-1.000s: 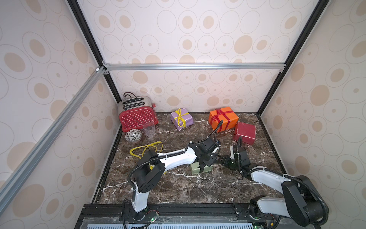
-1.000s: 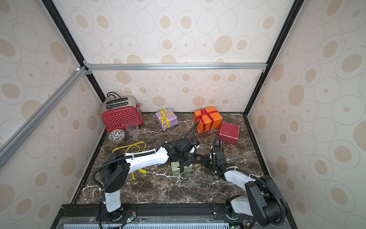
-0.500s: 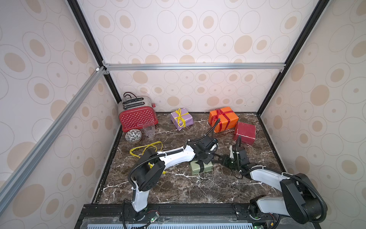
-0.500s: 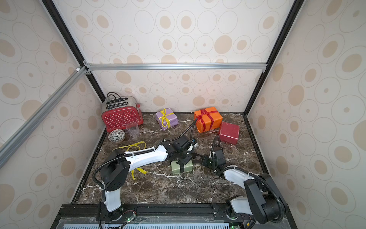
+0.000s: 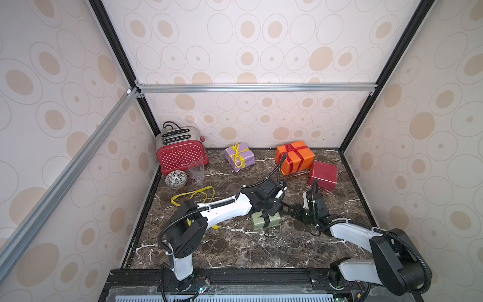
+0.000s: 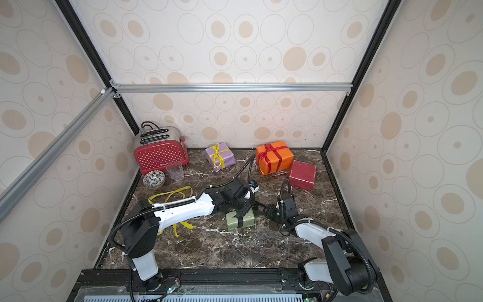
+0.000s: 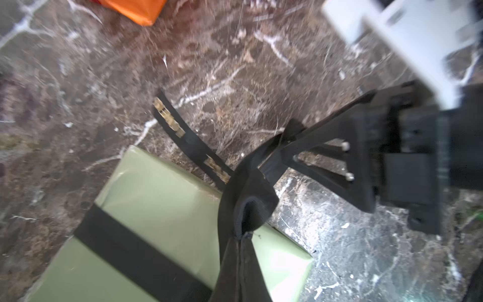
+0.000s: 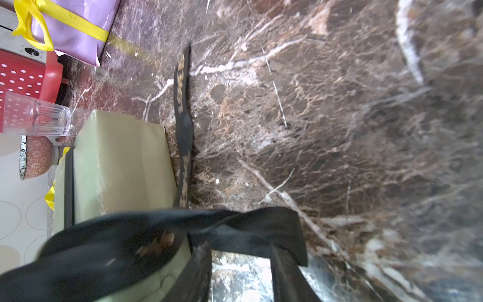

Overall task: Untie the ribbon bows on the gift boxes
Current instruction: Untie the ribbon from the gift box.

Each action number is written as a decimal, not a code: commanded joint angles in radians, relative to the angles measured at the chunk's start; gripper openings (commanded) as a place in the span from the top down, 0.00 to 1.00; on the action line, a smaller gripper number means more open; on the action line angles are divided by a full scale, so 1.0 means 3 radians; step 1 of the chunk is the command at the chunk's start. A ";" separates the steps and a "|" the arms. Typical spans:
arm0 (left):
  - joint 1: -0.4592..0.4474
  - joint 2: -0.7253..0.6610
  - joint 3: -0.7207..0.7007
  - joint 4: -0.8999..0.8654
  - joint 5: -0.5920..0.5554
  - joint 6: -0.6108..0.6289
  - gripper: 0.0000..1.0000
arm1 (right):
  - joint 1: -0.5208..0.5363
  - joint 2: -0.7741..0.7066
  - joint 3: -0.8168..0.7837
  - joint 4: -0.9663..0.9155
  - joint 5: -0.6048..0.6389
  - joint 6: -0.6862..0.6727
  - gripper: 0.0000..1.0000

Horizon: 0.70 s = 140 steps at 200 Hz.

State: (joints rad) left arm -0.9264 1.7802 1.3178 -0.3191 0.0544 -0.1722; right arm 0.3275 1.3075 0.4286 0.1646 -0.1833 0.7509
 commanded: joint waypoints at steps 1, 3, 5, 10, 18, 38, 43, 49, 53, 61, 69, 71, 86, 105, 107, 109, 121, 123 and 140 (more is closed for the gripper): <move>0.0005 -0.0206 -0.0071 0.0227 -0.0051 -0.0035 1.00 | -0.0009 0.0044 0.0076 -0.0022 0.0013 0.0013 0.61; 0.0005 -0.0213 -0.0076 0.0233 -0.0061 -0.0035 1.00 | -0.0009 0.0044 0.0078 -0.0022 0.0013 0.0013 0.61; 0.0005 -0.0223 -0.0086 0.0246 -0.0073 -0.0038 1.00 | -0.0011 0.0044 0.0079 -0.0022 0.0013 0.0013 0.61; 0.0007 -0.0248 -0.0106 0.0269 -0.0103 -0.0039 1.00 | -0.0009 0.0044 0.0079 -0.0025 0.0013 0.0013 0.61; 0.0004 -0.0290 -0.0141 0.0298 -0.0149 -0.0054 1.00 | -0.0012 0.0044 0.0075 -0.0023 0.0013 0.0013 0.61; 0.0004 -0.0369 -0.0199 0.0377 -0.0254 -0.0069 1.00 | -0.0012 0.0047 0.0078 -0.0026 0.0008 0.0012 0.61; 0.0005 -0.0385 -0.0209 0.0385 -0.0289 -0.0078 1.00 | -0.0011 0.0044 0.0080 -0.0025 0.0008 0.0015 0.61; 0.0005 -0.0402 -0.0220 0.0394 -0.0329 -0.0084 0.99 | -0.0012 0.0044 0.0076 -0.0025 0.0008 0.0013 0.61; 0.0009 -0.0415 -0.0225 0.0399 -0.0364 -0.0091 0.99 | -0.0013 0.0045 0.0075 -0.0023 0.0005 0.0013 0.61; 0.0005 -0.0431 -0.0240 0.0413 -0.0426 -0.0104 0.98 | -0.0012 0.0049 0.0078 -0.0025 0.0003 0.0013 0.61; 0.0005 -0.0448 -0.0253 0.0424 -0.0481 -0.0116 0.98 | -0.0010 0.0053 0.0085 -0.0022 0.0003 0.0013 0.61; 0.0005 -0.0450 -0.0255 0.0428 -0.0499 -0.0119 0.97 | -0.0011 0.0054 0.0081 -0.0022 0.0003 0.0013 0.61; 0.0005 -0.0486 -0.0301 0.0476 -0.0632 -0.0144 0.94 | -0.0011 0.0054 0.0085 -0.0027 -0.0002 0.0013 0.61; 0.0015 -0.0514 -0.0336 0.0479 -0.0898 -0.0226 0.93 | -0.0009 0.0054 0.0082 -0.0027 0.0003 0.0012 0.61; 0.0018 -0.0516 -0.0341 0.0478 -0.0921 -0.0236 0.92 | -0.0012 0.0054 0.0084 -0.0027 0.0003 0.0010 0.61; 0.0026 -0.0518 -0.0346 0.0477 -0.0953 -0.0251 0.92 | -0.0009 0.0054 0.0083 -0.0027 0.0003 0.0011 0.61; 0.0053 -0.0533 -0.0370 0.0463 -0.1144 -0.0368 0.91 | -0.0011 0.0054 0.0082 -0.0032 0.0003 0.0013 0.61; 0.0061 -0.0531 -0.0369 0.0458 -0.1172 -0.0389 0.91 | -0.0012 0.0054 0.0084 -0.0032 0.0003 0.0013 0.61; 0.0171 -0.0525 -0.0401 0.0411 -0.1315 -0.0608 0.91 | -0.0010 0.0057 0.0085 -0.0032 0.0003 0.0012 0.61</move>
State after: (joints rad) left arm -0.9165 1.6470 1.2064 -0.1951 -0.2150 -0.2558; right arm 0.3275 1.3167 0.4343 0.1642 -0.1837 0.7509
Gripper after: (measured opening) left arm 0.090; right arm 0.391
